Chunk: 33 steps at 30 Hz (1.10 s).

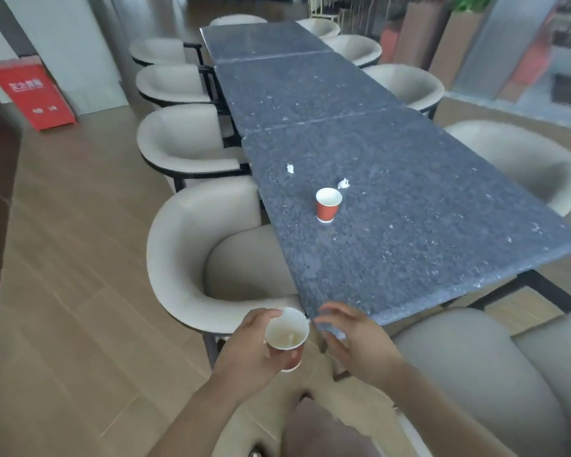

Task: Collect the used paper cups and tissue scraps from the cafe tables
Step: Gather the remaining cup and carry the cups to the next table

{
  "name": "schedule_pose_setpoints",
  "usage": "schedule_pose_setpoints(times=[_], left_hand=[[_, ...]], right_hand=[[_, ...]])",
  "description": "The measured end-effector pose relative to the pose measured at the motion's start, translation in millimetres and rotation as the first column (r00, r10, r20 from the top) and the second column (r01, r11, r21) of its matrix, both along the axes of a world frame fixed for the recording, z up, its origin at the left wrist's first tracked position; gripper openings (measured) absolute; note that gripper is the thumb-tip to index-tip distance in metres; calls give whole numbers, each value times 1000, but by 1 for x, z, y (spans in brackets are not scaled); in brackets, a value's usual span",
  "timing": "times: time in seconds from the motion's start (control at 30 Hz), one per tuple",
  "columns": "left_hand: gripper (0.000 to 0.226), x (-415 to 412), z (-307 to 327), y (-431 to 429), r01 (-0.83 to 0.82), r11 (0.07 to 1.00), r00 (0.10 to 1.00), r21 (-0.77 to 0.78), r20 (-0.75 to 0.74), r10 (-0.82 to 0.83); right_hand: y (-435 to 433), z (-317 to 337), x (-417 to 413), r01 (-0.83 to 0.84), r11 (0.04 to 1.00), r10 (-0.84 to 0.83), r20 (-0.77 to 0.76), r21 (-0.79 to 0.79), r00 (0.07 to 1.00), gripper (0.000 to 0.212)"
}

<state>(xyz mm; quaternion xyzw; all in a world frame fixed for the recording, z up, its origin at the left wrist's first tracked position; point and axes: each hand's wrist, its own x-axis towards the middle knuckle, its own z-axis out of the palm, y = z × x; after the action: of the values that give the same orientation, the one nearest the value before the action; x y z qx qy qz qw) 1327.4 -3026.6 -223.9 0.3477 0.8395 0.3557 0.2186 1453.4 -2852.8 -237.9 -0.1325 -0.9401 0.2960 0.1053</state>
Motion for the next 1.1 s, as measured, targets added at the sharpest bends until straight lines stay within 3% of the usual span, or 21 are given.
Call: schedule_pose_setpoints(times=[0.3, 0.63, 0.97, 1.1], left_hand=[[62, -65, -11, 100, 162, 986, 986, -36, -32, -163], [65, -157, -29, 238, 169, 979, 980, -117, -82, -179], [69, -193, -45, 287, 130, 965, 990, -228, -20, -138], [66, -204, -50, 284, 105, 974, 994, -201, -23, -111]], right_hand=[[82, -12, -68, 97, 995, -95, 81, -17, 992, 28], [224, -22, -151, 129, 990, -121, 111, -62, 986, 27], [298, -53, -216, 74, 997, -75, 284, 14, 956, 37], [302, -69, -227, 21, 998, -45, 391, 64, 919, 27]])
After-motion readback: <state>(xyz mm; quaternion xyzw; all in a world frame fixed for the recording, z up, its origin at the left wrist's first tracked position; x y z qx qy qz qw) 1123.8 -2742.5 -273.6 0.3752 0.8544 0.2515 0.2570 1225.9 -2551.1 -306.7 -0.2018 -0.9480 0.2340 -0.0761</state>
